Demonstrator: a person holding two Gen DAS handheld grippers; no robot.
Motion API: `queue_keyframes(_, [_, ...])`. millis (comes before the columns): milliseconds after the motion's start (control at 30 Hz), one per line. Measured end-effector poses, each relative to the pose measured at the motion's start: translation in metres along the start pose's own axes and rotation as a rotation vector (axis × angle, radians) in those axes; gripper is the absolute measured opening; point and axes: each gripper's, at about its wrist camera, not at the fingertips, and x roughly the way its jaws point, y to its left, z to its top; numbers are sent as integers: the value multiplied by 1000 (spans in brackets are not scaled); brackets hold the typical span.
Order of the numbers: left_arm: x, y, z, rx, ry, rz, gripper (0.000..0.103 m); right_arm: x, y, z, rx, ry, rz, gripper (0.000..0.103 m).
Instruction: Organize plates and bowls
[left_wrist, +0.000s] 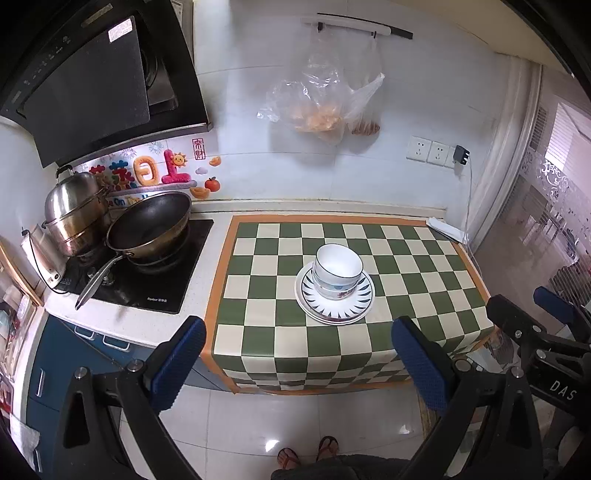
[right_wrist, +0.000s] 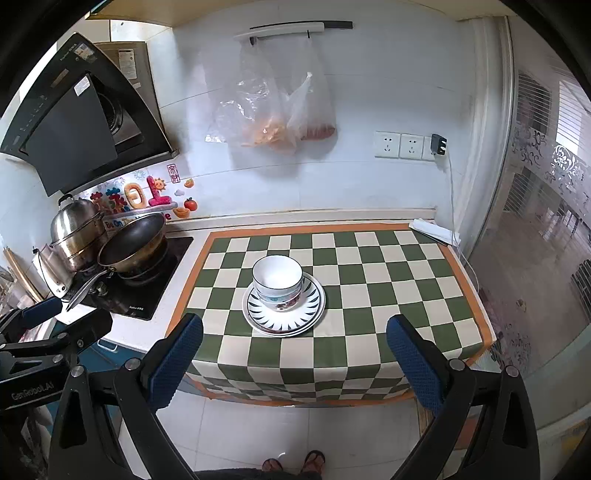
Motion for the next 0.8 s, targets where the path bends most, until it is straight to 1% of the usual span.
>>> queue_keyframes(800, [8, 7, 2, 0, 20, -10, 103, 9, 0, 0, 15, 10, -14, 102])
